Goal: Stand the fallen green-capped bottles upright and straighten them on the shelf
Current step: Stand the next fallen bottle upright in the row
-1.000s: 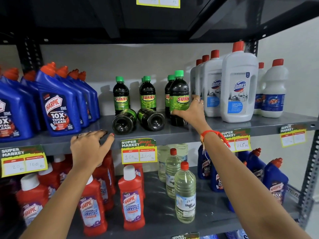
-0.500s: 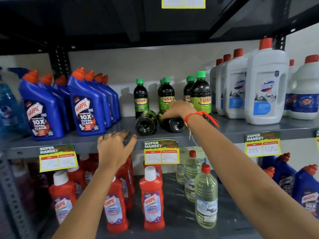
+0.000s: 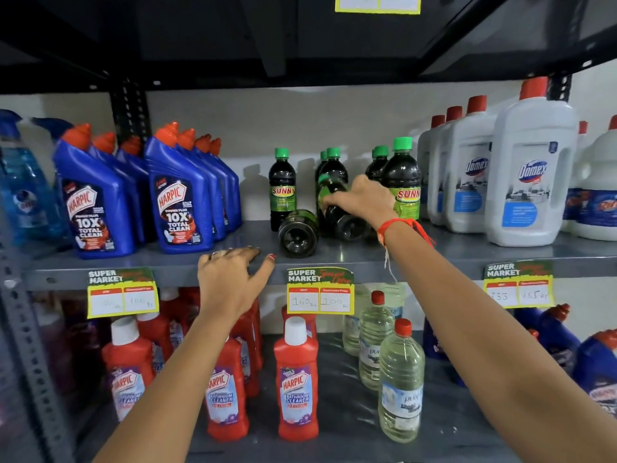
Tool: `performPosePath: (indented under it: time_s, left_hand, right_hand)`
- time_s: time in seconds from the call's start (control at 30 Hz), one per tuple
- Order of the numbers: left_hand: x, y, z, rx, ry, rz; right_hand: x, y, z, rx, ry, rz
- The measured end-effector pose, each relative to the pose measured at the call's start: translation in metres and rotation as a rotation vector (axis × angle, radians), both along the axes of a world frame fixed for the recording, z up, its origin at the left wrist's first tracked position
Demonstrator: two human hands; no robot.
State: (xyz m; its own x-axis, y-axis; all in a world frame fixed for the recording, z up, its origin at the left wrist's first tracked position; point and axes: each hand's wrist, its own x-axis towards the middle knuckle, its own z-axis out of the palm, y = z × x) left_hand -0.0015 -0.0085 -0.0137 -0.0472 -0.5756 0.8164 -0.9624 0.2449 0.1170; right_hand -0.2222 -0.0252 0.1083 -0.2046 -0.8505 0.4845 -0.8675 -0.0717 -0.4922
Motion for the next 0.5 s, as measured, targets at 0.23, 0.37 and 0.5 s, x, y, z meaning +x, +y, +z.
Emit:
performPosePath:
  time_s: [0.23, 0.37, 0.5]
  left_hand:
    - [0.001, -0.001, 0.000, -0.004, -0.006, 0.002]
    - [0.000, -0.001, -0.001, -0.009, -0.008, 0.001]
    - [0.001, -0.003, -0.002, -0.008, -0.027, 0.012]
  right_hand:
    - [-0.001, 0.012, 0.003, -0.275, -0.291, 0.124]
    - [0.001, 0.013, -0.014, -0.301, -0.316, 0.155]
    - [0.005, 0.008, -0.035, -0.270, -0.370, 0.192]
